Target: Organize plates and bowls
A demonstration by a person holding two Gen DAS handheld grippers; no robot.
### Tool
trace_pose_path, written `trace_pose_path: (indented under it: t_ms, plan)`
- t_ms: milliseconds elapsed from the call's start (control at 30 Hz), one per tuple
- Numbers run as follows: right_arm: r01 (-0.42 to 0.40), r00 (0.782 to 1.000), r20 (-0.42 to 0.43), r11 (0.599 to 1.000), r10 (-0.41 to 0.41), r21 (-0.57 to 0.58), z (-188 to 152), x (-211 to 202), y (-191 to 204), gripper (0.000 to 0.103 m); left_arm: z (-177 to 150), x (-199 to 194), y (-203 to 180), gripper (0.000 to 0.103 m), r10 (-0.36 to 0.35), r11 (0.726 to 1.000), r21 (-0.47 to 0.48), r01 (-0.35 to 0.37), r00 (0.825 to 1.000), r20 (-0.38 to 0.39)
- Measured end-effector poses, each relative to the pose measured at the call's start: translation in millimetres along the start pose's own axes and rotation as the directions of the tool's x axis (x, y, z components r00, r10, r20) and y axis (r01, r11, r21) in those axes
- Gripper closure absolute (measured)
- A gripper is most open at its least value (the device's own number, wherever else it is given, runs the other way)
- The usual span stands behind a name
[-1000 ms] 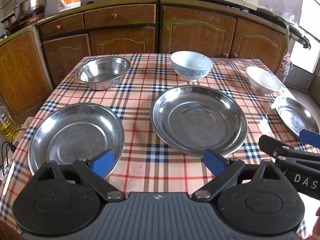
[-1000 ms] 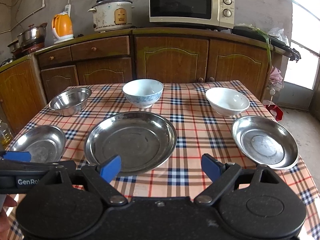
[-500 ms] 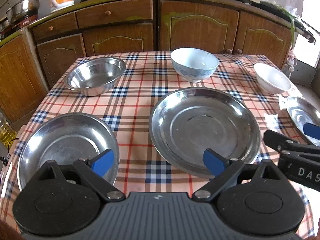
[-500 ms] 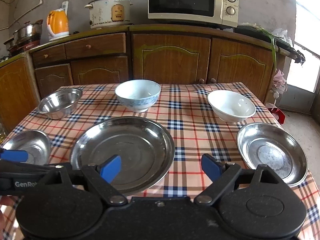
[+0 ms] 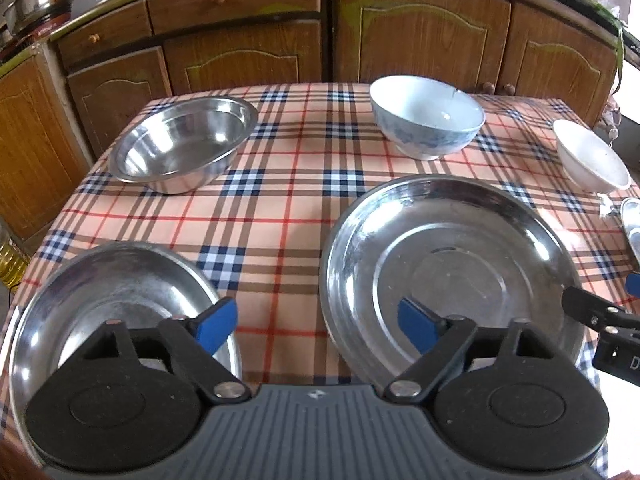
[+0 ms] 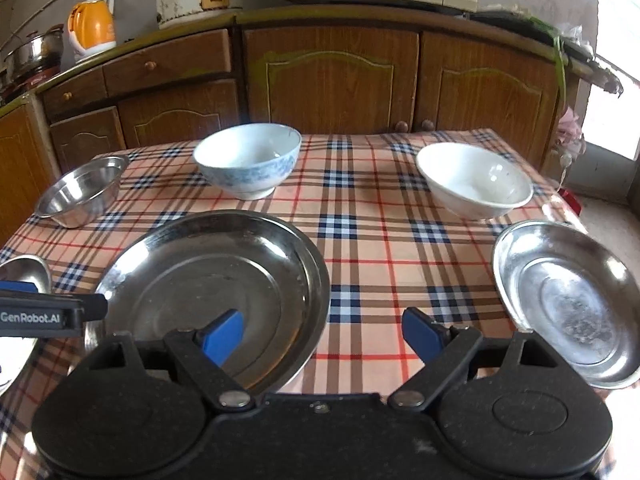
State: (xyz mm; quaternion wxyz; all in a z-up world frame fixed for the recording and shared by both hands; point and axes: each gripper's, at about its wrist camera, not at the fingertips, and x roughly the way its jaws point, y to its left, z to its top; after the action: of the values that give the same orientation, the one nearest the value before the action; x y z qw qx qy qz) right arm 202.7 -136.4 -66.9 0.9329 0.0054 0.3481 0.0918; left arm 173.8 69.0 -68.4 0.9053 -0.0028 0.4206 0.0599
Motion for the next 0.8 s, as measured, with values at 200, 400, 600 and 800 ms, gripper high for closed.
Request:
trace_pose_path:
  t_ms: [200,400,600,800]
  plan:
    - [-0.029,0.999,-0.030,0.998,0.030,0.047,3.8,21.4,-5.9,0.041,9.0,22.3,-0.7,0.040,-0.020,1.000,-0.022,0.019,0.999,-0.044]
    - [-0.051,0.997,-0.054,0.996,0.055,0.069,1.1,33.4,-6.3,0.083,10.6,35.6,-1.1,0.075,-0.068,0.997,-0.043,0.066,0.996,-0.055]
    - [-0.040,0.998,-0.038,0.996,0.043,0.078,2.6,30.1,-9.7,0.084,14.2,28.9,-1.5,0.083,-0.079,0.996,-0.038,0.078,0.997,-0.024]
    - [-0.025,0.999,0.021,0.998,0.024,0.061,14.2,12.4,-9.3,0.084,23.8,12.0,-4.5,0.083,-0.078,0.996,-0.029,0.079,0.996,0.033]
